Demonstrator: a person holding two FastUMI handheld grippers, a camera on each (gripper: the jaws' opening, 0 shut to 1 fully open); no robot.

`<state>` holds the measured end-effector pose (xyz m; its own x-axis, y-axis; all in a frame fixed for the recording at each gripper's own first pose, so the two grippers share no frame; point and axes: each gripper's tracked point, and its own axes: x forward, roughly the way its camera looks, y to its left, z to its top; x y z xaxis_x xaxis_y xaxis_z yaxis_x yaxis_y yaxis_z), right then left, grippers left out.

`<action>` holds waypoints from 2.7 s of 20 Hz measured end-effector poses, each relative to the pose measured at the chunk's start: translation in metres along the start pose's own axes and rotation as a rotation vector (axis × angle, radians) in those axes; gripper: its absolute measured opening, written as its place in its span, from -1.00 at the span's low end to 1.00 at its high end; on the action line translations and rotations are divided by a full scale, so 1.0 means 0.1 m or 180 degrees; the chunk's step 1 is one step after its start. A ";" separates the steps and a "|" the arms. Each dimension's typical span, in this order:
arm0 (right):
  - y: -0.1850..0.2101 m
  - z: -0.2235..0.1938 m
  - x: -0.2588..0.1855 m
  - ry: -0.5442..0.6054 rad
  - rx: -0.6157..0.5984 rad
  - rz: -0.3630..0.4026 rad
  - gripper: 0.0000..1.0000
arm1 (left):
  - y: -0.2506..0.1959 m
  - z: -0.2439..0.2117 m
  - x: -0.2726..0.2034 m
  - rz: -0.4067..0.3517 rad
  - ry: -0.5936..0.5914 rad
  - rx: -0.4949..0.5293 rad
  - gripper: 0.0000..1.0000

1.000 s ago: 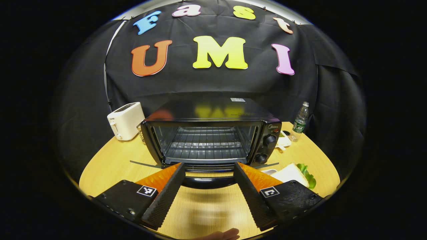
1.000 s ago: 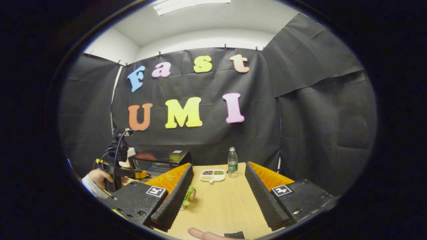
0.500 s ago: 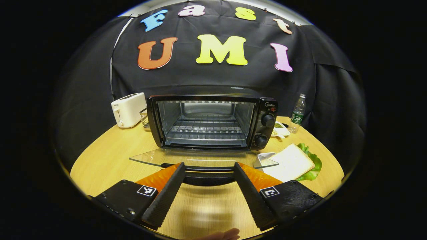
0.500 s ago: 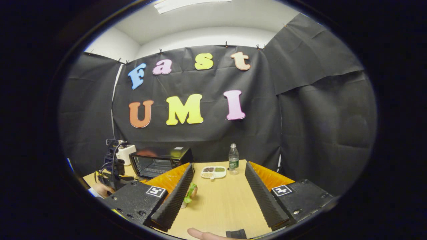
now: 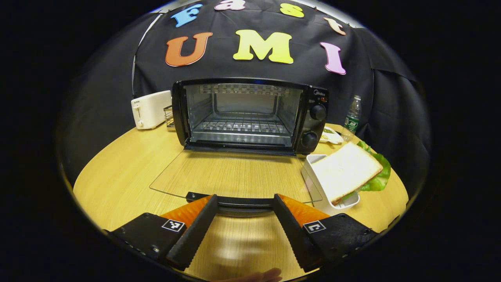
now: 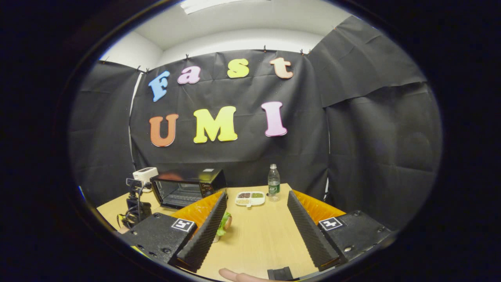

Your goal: Open the electric oven with the left hand, put the food in, and close the electric oven.

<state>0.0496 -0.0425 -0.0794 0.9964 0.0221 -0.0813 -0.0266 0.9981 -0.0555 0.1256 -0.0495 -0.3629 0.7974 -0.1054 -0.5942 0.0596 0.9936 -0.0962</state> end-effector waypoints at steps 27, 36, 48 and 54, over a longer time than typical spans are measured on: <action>0.69 -1.44 1.81 0.2536 0.0768 0.1270 0.63 | 0.36 1.95 -2.17 0.0368 -0.1888 0.0294 0.87; 1.08 -1.96 1.83 0.3742 0.1802 0.1732 0.78 | 0.36 1.95 -2.17 0.0389 -0.1848 0.0190 0.90; 1.11 -2.01 1.85 0.3727 0.1925 0.1747 -0.11 | 0.45 1.81 -2.13 0.0438 -0.1723 0.0196 0.90; 1.15 -2.01 1.84 0.3710 0.1955 0.1843 -0.11 | 0.45 1.76 -2.18 0.0398 -0.1740 0.0163 0.90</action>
<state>0.2134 0.0646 -0.3003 0.2177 0.6667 -0.7128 -0.0606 0.7382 0.6719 0.0603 0.0257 -0.0966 0.9946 0.0365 -0.0969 -0.0371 0.9993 -0.0045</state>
